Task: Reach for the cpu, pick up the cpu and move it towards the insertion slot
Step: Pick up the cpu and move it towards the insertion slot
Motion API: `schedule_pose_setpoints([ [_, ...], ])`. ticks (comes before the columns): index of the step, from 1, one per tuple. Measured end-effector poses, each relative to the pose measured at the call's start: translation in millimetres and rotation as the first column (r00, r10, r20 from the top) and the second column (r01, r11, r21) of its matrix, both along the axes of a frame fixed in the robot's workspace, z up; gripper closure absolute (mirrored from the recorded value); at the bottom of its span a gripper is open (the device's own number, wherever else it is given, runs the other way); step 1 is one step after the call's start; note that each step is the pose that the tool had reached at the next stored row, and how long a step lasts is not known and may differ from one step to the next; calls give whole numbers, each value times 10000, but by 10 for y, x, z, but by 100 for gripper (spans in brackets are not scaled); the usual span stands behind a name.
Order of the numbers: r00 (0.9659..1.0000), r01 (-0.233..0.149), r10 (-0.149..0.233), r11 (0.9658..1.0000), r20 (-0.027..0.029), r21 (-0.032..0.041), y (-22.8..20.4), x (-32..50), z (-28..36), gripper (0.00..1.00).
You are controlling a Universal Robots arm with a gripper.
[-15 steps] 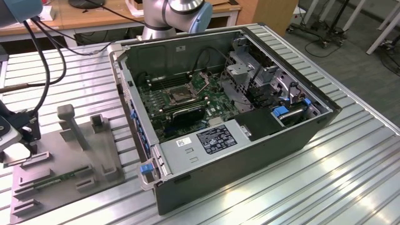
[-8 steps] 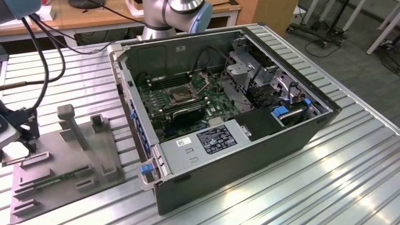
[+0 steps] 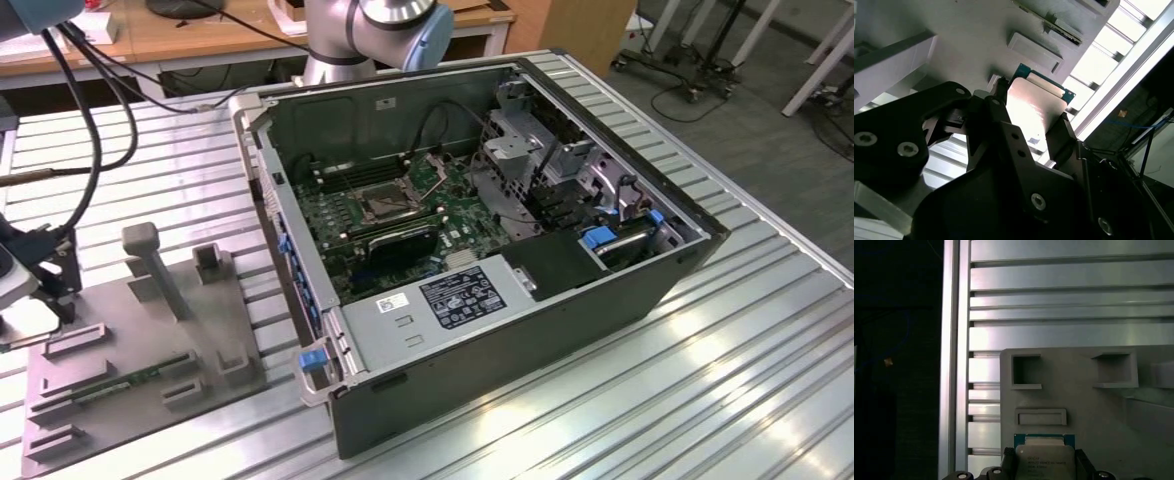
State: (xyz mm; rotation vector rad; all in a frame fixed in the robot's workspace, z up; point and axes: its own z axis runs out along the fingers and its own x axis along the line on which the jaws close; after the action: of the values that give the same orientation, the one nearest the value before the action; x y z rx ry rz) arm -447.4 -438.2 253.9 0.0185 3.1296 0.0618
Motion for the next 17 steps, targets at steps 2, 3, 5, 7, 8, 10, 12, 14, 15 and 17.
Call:
schedule_pose_setpoints([
  [2, 10000, 0, 0, 10000, -1, 0, 0, 0, 13, 45],
  [3, 10000, 0, 0, 10000, -1, -1, 0, 0, 19, 45],
  [5, 10000, 0, 0, 10000, -1, -1, 0, 0, 32, 45],
  [7, 10000, 0, 0, 10000, -1, 0, 0, 0, 44, 45],
  [8, 10000, 0, 0, 10000, 0, 0, 0, 0, 51, 45],
  [10, 10000, 0, 0, 10000, -1, -1, 0, 0, 65, 45],
  [12, 10000, 0, 0, 10000, -1, -1, 0, 0, 78, 45],
  [14, 10000, 0, 0, 10000, -1, 0, 0, 0, 89, 45],
  [15, 10000, 0, 0, 10000, -1, 0, 0, 0, 95, 45],
  [17, 10000, 0, 0, 10000, 0, 0, 0, 0, 107, 45],
])
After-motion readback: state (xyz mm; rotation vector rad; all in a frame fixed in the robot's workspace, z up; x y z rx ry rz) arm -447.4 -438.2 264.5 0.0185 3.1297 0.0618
